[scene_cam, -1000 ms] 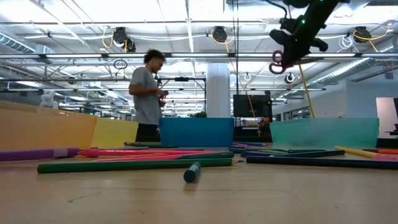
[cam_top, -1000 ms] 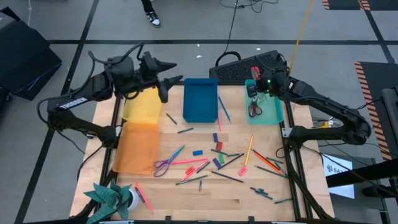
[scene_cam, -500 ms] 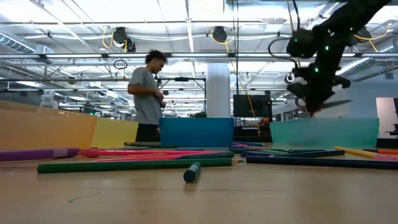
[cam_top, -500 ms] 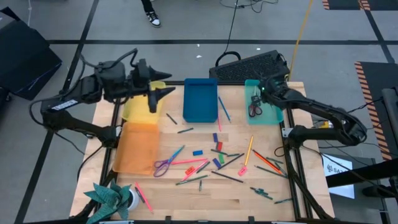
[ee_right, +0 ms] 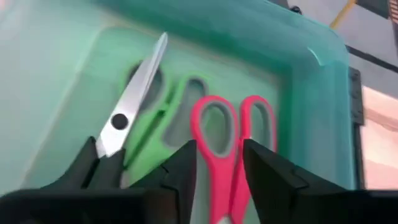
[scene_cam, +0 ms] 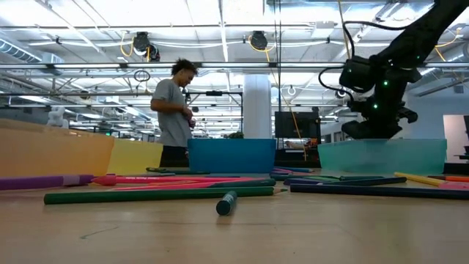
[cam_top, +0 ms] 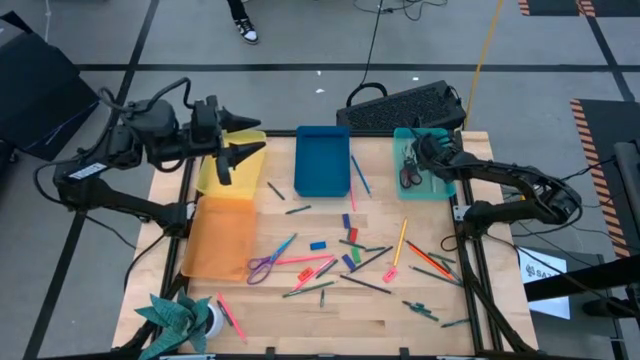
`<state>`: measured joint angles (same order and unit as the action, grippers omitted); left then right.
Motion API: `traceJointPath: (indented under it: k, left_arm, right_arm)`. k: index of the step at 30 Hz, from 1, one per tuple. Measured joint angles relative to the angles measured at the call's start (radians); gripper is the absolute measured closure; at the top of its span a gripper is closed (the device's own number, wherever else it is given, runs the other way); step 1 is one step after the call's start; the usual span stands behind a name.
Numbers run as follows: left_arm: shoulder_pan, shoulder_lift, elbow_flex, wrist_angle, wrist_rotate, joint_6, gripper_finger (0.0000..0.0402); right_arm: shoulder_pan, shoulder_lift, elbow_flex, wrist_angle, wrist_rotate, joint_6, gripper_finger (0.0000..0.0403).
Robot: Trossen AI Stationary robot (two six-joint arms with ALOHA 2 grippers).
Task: Sort crayons/erasers/pens/pencils in bins
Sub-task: Put the purple scissors into the light blue bin
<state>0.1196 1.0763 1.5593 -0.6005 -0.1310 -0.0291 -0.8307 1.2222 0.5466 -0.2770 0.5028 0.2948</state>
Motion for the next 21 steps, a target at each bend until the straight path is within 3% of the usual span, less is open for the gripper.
traceJointPath:
  k: [5,10,16,21]
  left_arm:
    - [0.0,0.003,0.0,-0.032,-0.002,-0.024,0.0151]
    - [-0.016,0.033,0.0,-0.144,-0.053,-0.048,0.0151]
    - [-0.057,0.087,0.0,-0.254,-0.05,-0.071,0.0151]
    - [-0.118,0.116,0.0,-0.357,-0.046,-0.157,0.0151]
  right_arm:
    - [0.043,-0.082,0.038,-0.021,-0.121,-0.009,0.0262]
    - [0.182,-0.199,0.101,-0.033,-0.278,-0.048,0.0266]
    - [0.495,-0.286,0.137,0.016,-0.428,-0.222,0.0281]
    - [0.796,-0.261,0.137,0.091,-0.427,-0.258,0.0283]
